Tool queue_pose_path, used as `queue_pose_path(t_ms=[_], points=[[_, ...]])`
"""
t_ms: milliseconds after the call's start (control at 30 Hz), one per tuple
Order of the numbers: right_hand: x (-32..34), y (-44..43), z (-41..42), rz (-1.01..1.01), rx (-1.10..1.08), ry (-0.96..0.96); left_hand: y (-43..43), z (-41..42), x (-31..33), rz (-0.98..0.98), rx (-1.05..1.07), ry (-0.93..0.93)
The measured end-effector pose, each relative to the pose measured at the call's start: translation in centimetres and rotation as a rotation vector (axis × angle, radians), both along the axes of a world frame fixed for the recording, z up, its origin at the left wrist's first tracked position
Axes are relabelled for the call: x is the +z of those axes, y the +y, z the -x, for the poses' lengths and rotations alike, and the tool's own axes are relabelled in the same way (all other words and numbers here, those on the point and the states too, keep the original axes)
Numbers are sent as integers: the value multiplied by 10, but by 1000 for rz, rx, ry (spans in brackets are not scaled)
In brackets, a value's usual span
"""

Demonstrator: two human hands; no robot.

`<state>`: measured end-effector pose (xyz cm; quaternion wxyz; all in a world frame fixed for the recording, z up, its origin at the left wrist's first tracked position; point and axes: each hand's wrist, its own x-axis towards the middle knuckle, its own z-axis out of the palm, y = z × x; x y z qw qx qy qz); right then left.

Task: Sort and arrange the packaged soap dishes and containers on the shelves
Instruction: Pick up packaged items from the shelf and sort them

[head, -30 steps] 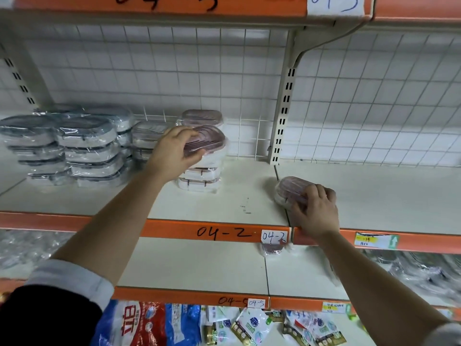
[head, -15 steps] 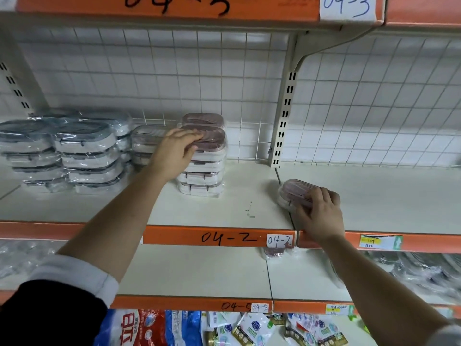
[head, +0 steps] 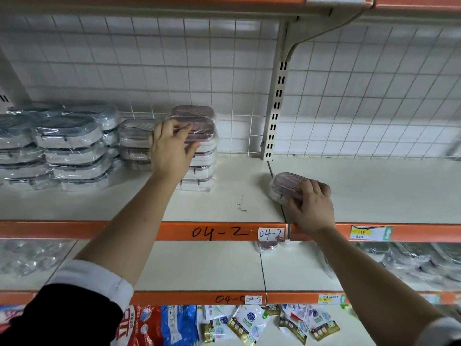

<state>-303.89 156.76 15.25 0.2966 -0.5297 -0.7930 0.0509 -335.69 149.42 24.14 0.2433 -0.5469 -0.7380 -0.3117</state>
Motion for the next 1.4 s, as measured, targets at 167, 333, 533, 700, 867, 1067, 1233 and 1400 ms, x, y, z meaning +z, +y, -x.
queue_pose_path(t_ms=[167, 333, 533, 700, 867, 1067, 1233, 1400], points=[[4, 11, 6, 15, 73, -92, -13, -20, -13, -201, -66, 168], [5, 22, 26, -21, 125, -87, -28, -47, -71, -204, -212, 82], [10, 34, 75, -65, 133, -167, -22, -54, -94, -91, -268, 95], [13, 55, 115, -24, 179, -185, -21, -52, -100, -100, -249, 88], [10, 78, 139, -21, 189, -211, -18, -53, -101, -97, -257, 101], [4, 91, 152, 15, 201, -261, -17, -54, -99, -35, -240, 147], [9, 93, 153, 63, 199, -280, -21, -55, -94, 4, -229, 172], [21, 82, 130, 74, 235, -207, -22, -56, -90, 52, -220, 149]])
